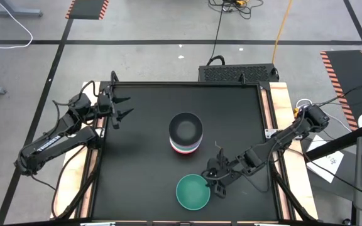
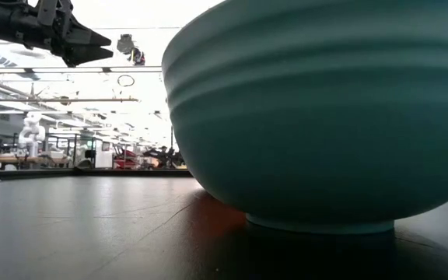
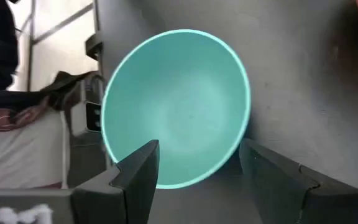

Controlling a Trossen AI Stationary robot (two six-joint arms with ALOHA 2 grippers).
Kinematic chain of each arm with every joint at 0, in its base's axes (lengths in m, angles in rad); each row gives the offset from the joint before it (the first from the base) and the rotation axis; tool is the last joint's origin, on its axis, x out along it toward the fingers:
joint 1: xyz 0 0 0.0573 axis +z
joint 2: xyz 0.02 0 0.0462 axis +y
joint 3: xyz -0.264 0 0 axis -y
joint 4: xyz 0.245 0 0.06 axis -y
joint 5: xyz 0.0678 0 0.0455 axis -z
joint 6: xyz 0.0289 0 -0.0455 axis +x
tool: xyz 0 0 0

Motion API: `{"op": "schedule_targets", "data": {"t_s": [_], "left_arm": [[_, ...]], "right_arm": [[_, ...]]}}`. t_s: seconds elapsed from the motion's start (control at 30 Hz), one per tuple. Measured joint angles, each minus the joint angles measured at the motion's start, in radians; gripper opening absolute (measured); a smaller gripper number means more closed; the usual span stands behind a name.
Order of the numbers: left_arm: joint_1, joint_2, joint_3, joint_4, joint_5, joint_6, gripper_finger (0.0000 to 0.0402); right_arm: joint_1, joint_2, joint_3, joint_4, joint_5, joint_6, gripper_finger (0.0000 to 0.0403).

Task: Nest bowls inside each other
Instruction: Stack the dark green bowl on the black bowl

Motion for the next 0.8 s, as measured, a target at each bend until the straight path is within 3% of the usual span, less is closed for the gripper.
{"op": "schedule_targets", "data": {"t_s": [0.4, 0.8], "left_arm": [[0.000, 0.000, 0.000, 0.016, 0.050, -0.002, 0.0266], [0.000, 0.000, 0.000, 0.024, 0.050, 0.000, 0.0266]], "right_arm": [[-0.041, 0.008, 0.000, -0.042, -0.079, 0.143, 0.0215], [-0.059, 0.131, 0.000, 0.044, -0.234, 0.186, 0.0215]]}}
